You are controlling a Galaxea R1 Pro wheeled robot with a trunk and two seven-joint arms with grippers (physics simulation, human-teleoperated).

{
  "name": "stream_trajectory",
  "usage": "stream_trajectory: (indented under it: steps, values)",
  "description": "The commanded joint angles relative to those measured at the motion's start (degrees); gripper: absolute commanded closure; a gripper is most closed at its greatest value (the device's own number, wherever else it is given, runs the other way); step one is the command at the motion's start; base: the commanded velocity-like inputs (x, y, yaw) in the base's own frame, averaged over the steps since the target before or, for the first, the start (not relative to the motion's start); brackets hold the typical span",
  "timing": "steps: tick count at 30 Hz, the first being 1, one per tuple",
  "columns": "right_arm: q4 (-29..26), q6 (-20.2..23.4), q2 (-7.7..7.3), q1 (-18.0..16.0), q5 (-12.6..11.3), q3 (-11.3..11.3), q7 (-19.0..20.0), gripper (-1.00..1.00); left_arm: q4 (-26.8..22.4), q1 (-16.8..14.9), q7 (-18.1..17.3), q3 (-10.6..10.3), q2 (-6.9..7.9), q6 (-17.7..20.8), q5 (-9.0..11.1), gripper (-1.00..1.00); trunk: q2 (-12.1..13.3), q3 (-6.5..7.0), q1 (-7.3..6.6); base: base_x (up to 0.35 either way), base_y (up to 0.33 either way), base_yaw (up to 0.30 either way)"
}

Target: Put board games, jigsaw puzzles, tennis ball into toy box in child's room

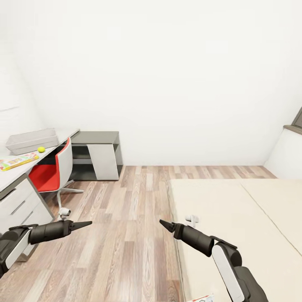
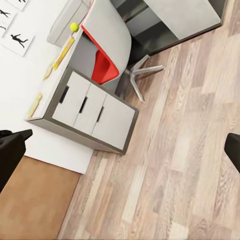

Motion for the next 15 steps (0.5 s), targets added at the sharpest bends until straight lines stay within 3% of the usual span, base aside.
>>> stream_trajectory:
  steps: [1, 15]
  values:
    - [-0.06, 0.35, 0.00, -0.05, -0.22, -0.03, -0.03, -1.00, 0.03, -0.06, 0.00, -0.25, 0.08, 0.60, 0.48, -1.00, -0.13, -0.13, 0.04, 0.000, 0.261, 0.000]
    - [0.00, 0.35, 0.02, -0.05, -0.22, -0.03, -0.03, -1.00, 0.03, -0.06, 0.06, -0.25, 0.08, 0.55, 0.48, -1.00, -0.13, -0.13, 0.04, 0.000, 0.262, 0.000]
